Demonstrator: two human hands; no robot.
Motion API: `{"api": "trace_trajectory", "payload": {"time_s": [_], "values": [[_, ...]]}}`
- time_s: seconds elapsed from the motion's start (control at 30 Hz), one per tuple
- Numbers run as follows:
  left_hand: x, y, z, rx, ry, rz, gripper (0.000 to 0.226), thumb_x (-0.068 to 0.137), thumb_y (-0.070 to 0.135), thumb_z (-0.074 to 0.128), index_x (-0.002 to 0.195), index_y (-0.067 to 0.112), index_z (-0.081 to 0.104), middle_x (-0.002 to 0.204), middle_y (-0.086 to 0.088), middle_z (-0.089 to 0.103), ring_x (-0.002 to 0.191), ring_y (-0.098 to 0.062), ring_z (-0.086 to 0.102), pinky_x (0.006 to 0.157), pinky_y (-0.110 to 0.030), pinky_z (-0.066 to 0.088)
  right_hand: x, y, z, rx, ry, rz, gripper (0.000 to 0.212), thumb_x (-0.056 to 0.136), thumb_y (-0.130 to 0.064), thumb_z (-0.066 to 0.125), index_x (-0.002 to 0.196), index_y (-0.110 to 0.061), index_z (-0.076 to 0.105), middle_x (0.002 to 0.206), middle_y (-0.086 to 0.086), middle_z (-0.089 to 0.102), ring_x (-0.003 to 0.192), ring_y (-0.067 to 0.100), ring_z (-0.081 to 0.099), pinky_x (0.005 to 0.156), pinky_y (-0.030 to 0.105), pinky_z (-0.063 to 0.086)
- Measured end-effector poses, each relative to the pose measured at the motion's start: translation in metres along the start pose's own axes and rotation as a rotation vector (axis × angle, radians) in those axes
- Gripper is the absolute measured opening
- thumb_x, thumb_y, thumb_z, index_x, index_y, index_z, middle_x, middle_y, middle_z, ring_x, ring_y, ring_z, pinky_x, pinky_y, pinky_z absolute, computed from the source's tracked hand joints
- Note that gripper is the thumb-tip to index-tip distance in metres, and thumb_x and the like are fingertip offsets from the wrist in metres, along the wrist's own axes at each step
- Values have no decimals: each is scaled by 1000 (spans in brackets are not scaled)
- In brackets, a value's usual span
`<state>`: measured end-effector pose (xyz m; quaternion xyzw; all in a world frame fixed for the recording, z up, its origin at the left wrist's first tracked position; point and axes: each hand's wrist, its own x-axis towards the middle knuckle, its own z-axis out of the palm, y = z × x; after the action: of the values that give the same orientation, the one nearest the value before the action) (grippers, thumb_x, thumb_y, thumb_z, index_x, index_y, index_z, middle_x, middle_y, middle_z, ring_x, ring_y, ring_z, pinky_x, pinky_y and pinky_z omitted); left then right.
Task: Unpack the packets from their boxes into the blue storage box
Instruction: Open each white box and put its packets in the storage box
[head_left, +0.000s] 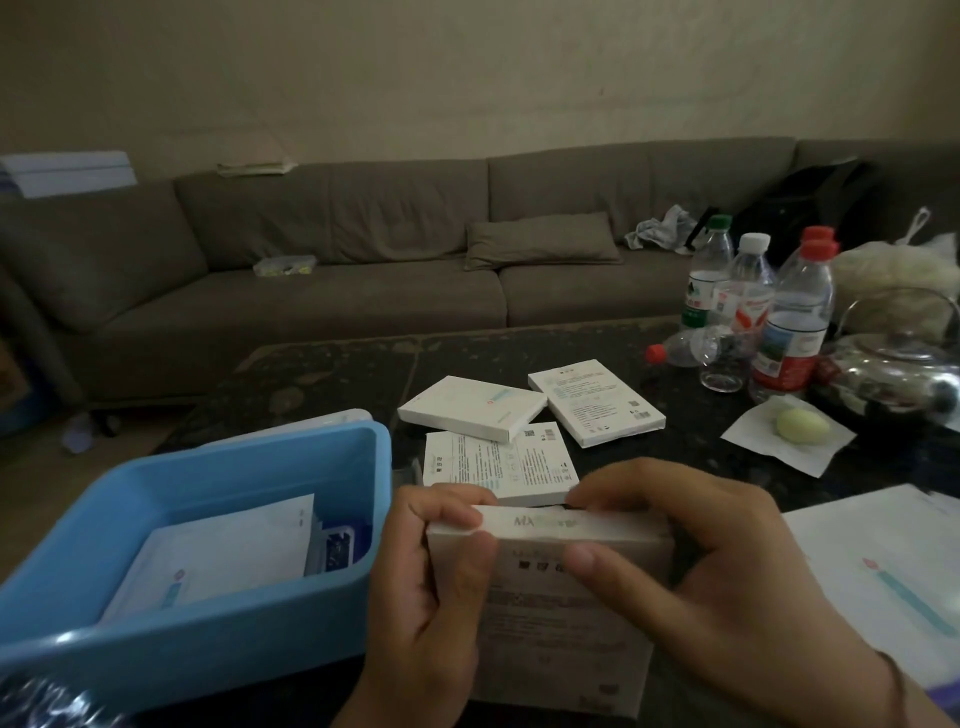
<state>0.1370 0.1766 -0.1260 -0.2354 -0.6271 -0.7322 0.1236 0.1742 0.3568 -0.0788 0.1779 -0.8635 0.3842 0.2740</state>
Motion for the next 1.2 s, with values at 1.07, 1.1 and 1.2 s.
{"api": "trace_trajectory", "payload": {"time_s": [1.07,1.1,1.2], "values": [[-7,-13,8,212,5,99,70,65,31,77,123,52,44,127,21,55,121,-9,57,86,-29,57,2,33,-8,94,-2,-75,48,78,-44,65,124,-44,55,111,-24,64,103,-1,64,76,17,55],[-6,-15,8,196,-2,101,76,69,30,74,133,50,38,135,21,51,127,-10,53,92,-30,53,4,33,-16,130,75,-38,45,77,-46,65,121,-46,57,112,-25,64,102,-3,63,74,13,55],[0,-26,9,369,21,39,75,80,39,68,142,44,28,147,29,35,137,-1,37,109,-32,37,12,45,-42,214,347,92,35,79,-46,66,113,-47,60,112,-24,63,100,-2,64,68,13,56]]}}
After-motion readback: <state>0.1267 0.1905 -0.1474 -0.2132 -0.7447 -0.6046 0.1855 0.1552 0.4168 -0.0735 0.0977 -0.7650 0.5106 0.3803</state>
